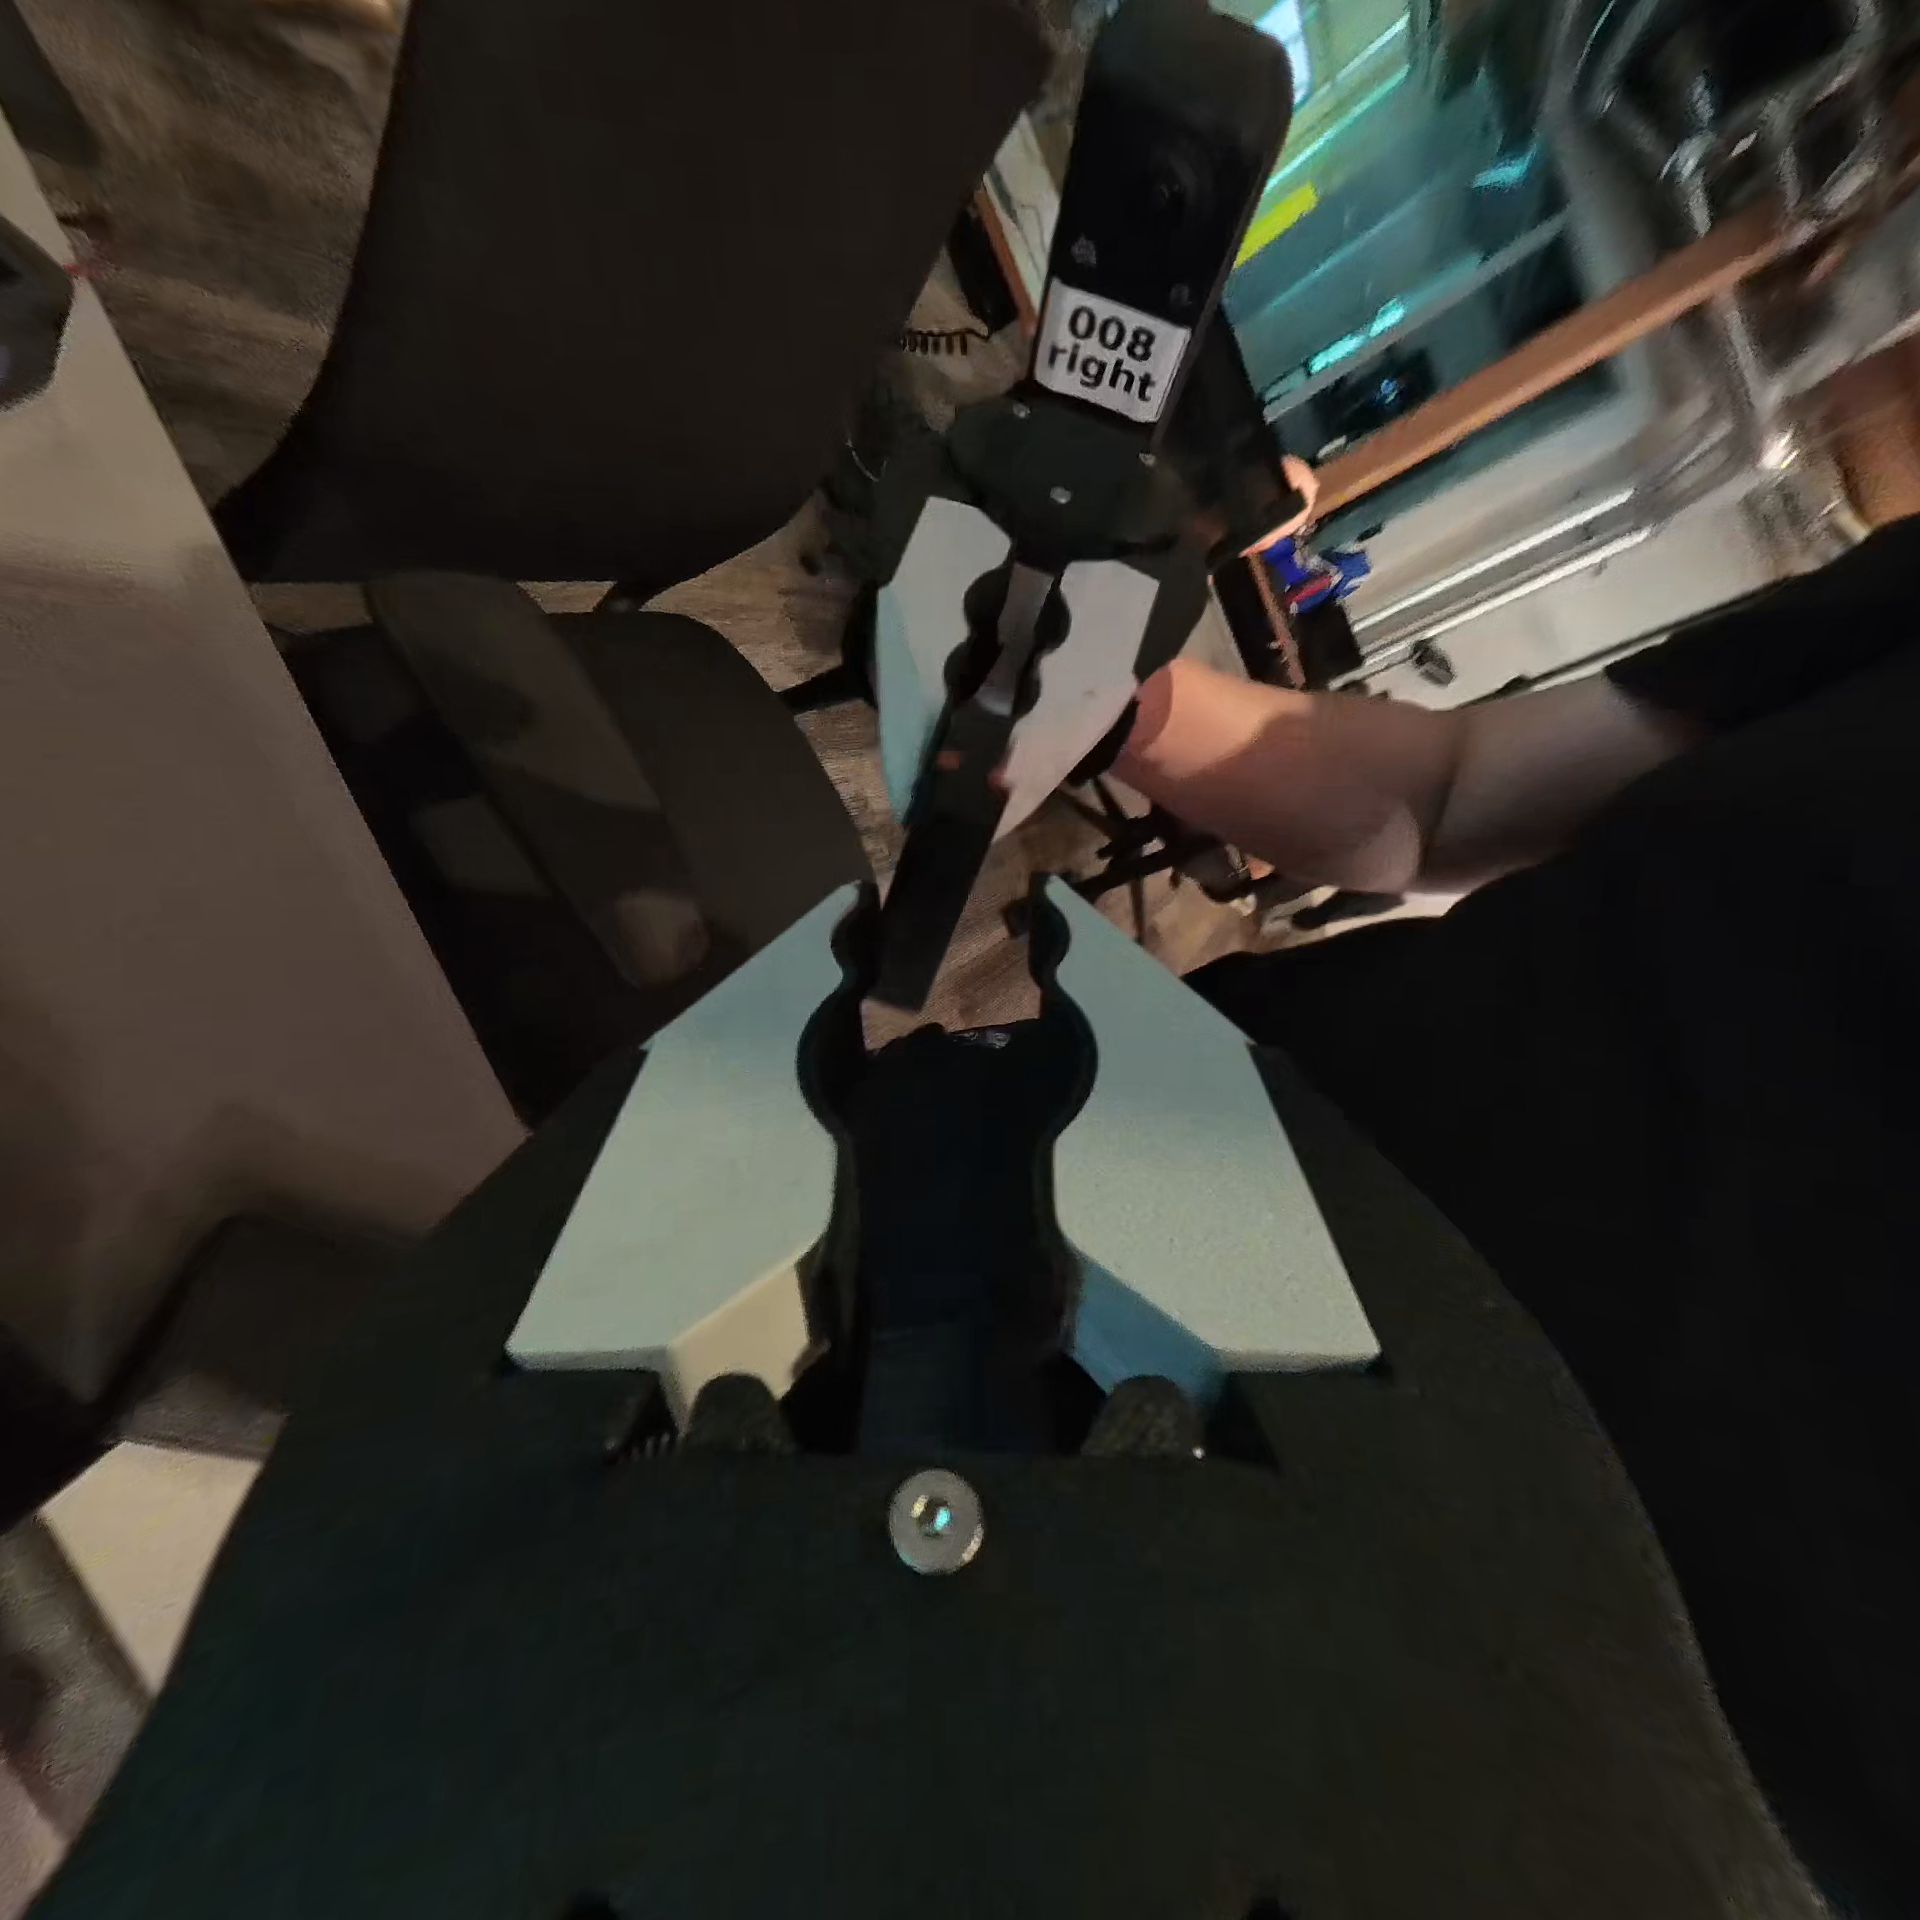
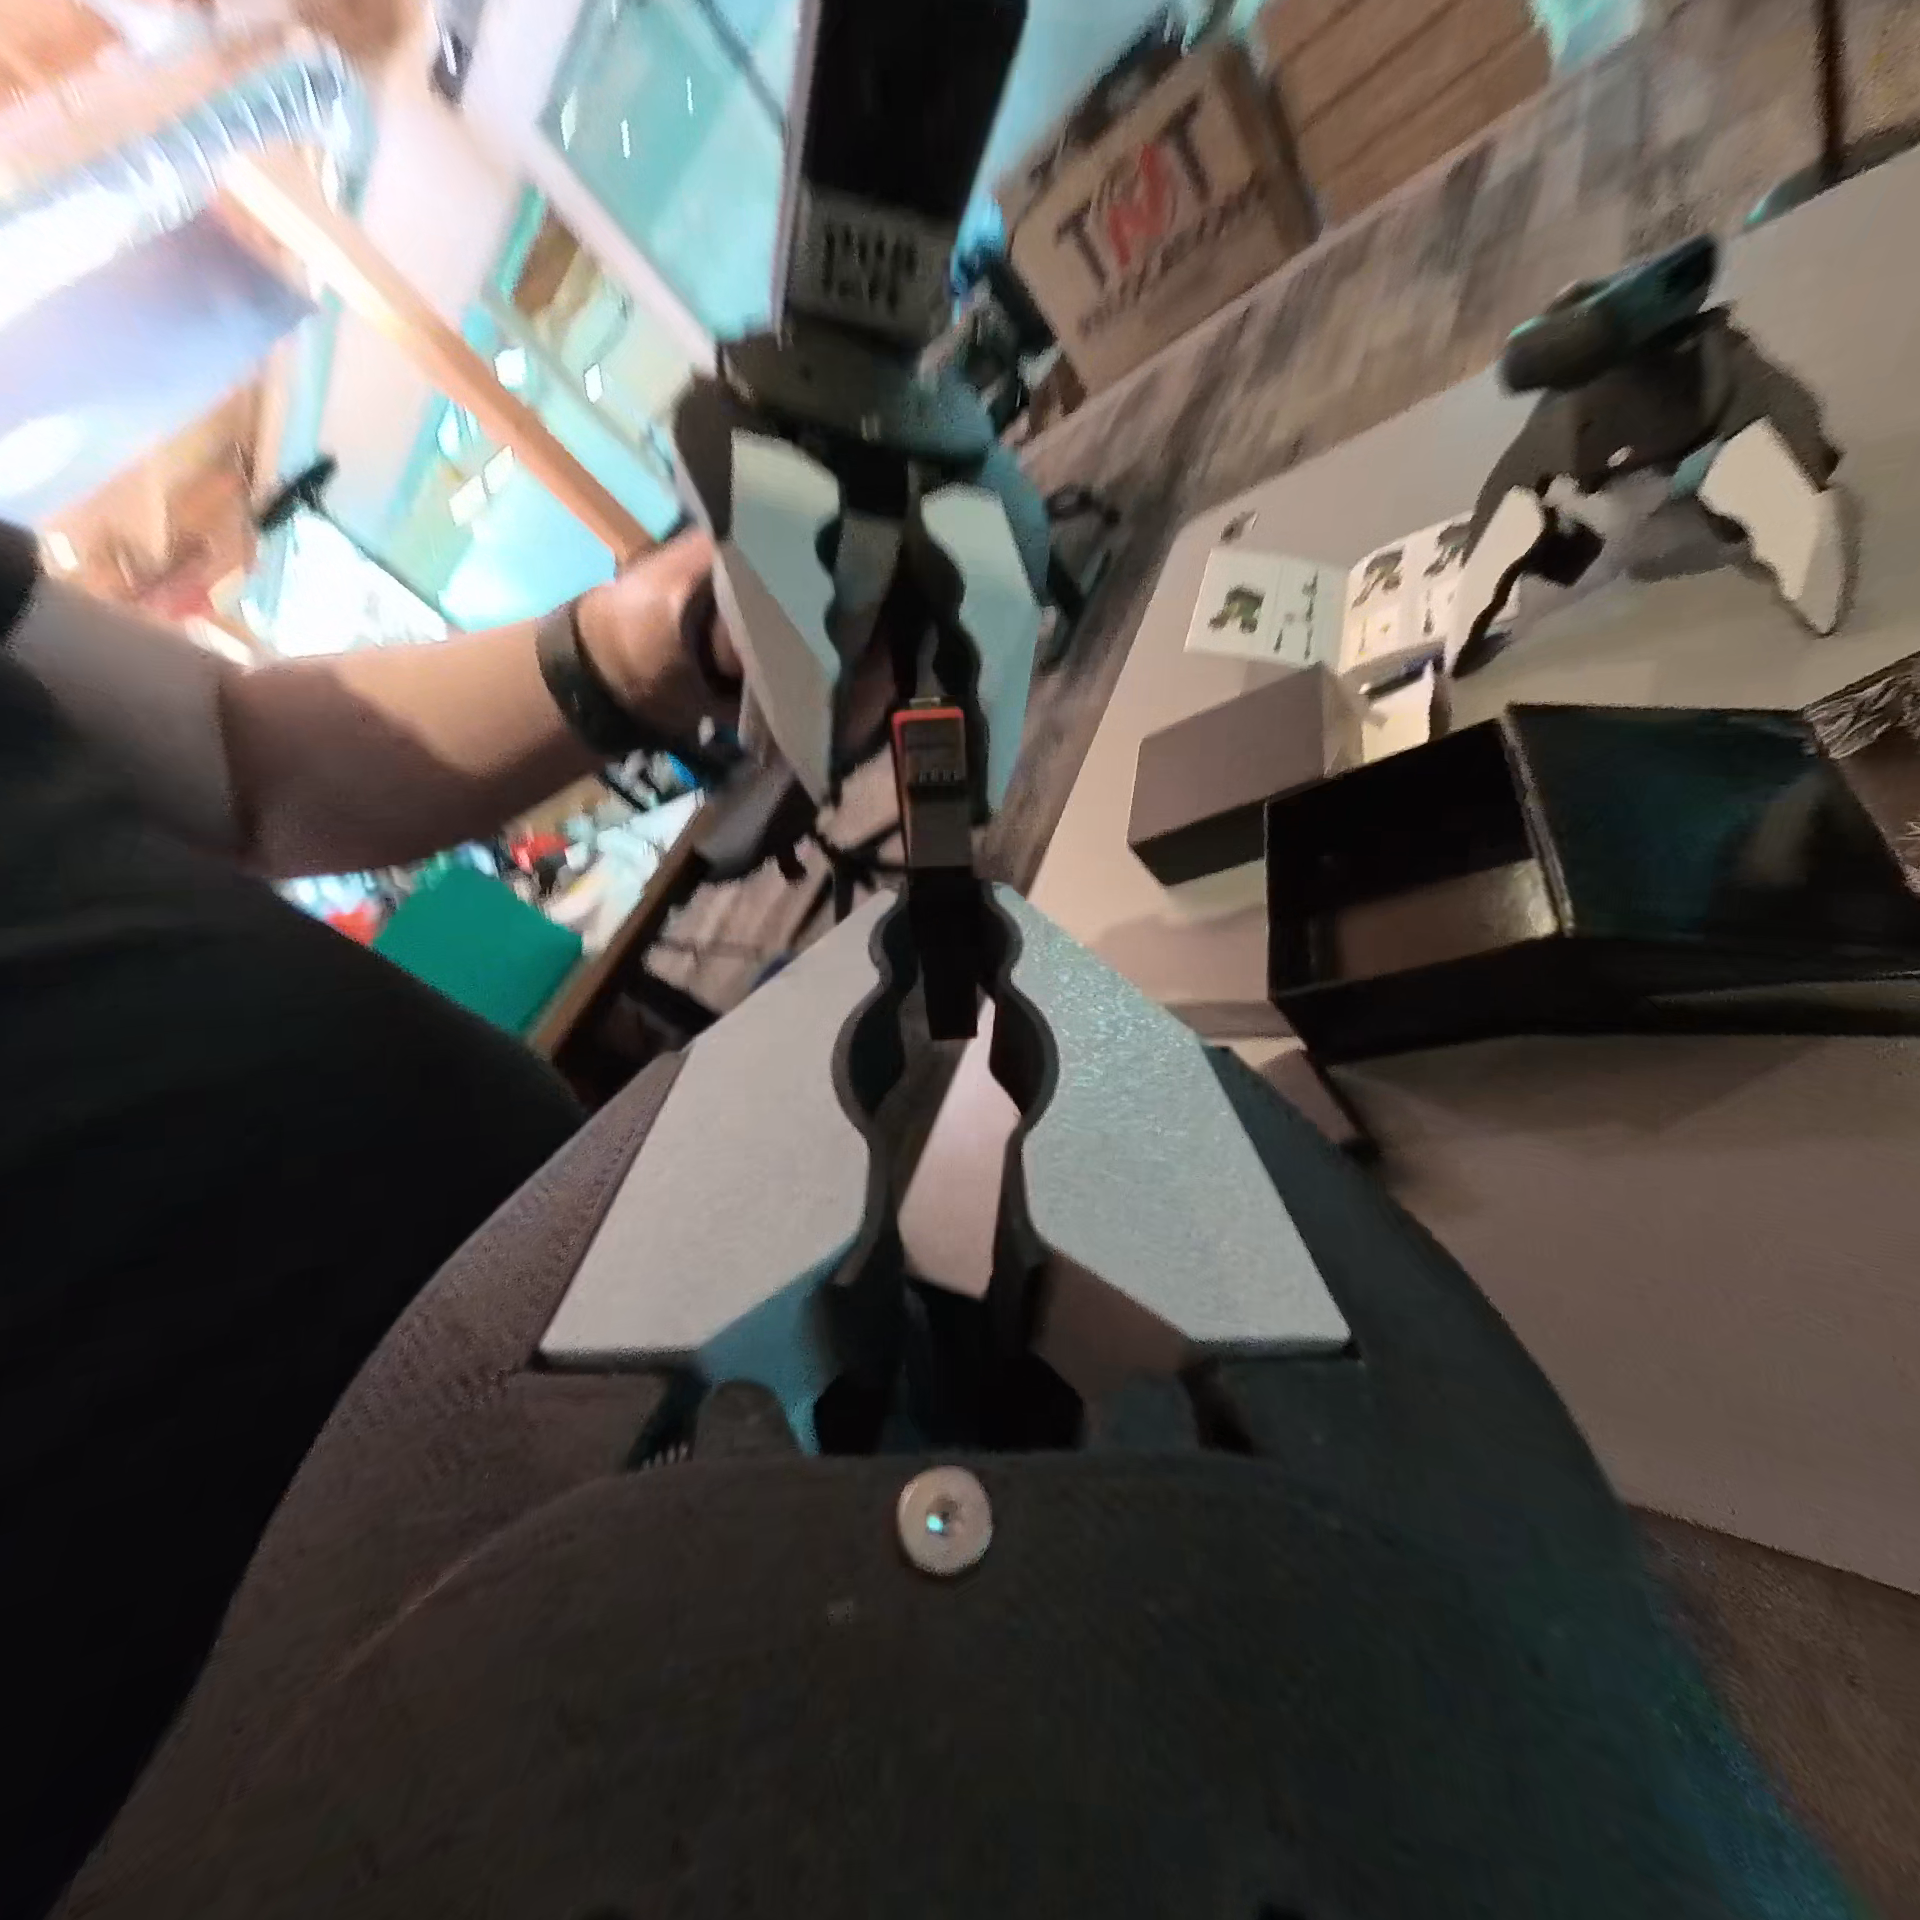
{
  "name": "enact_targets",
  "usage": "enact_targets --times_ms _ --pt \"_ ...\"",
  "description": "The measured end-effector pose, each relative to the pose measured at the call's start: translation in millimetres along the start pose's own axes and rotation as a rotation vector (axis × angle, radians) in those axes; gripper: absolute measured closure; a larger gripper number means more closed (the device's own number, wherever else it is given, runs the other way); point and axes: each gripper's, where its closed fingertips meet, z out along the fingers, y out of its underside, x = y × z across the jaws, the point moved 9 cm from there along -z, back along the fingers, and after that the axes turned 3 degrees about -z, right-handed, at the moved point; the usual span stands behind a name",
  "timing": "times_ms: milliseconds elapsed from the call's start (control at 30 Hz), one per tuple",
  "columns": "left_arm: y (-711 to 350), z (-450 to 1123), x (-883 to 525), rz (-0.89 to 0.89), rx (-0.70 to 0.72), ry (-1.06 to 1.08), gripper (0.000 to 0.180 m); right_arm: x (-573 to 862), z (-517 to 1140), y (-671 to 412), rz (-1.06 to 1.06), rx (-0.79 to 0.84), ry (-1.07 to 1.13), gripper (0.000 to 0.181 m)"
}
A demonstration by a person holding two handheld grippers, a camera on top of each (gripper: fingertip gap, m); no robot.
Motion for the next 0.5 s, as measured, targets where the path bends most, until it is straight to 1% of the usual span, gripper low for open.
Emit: enact_targets --times_ms 67,100,200,333,400,433,500 --pt "4.7 6.7 -13.1 -0.054 0.017 0.030 0.155 9.9 -2.3 3.1 0.080 0.113 -0.017 0.172" --pt "5.6 11.8 -18.7 -0.074 0.026 0.049 0.160 14.3 -2.2 5.4 0.118 0.149 -0.039 0.172" --pt "2.8 24.4 -38.0 -0.116 0.055 0.050 0.164 37.3 -4.6 15.0 0.198 0.176 -0.054 0.173" --pt "-15.6 37.8 -55.1 -0.136 0.016 0.003 0.165 64.5 -16.8 15.6 0.258 0.192 -0.058 0.172" --pt "-30.5 43.3 -63.3 -0.174 -0.014 -0.036 0.166 75.9 -24.0 11.2 0.237 0.189 0.009 0.168" --pt "-37.8 45.9 -68.3 -0.205 -0.016 -0.060 0.166 78.9 -27.9 7.4 0.200 0.182 0.086 0.164" --pt "-48.9 48.9 -77.1 -0.299 0.021 -0.112 0.166 78.5 -37.5 -4.8 0.063 0.180 0.287 0.146"
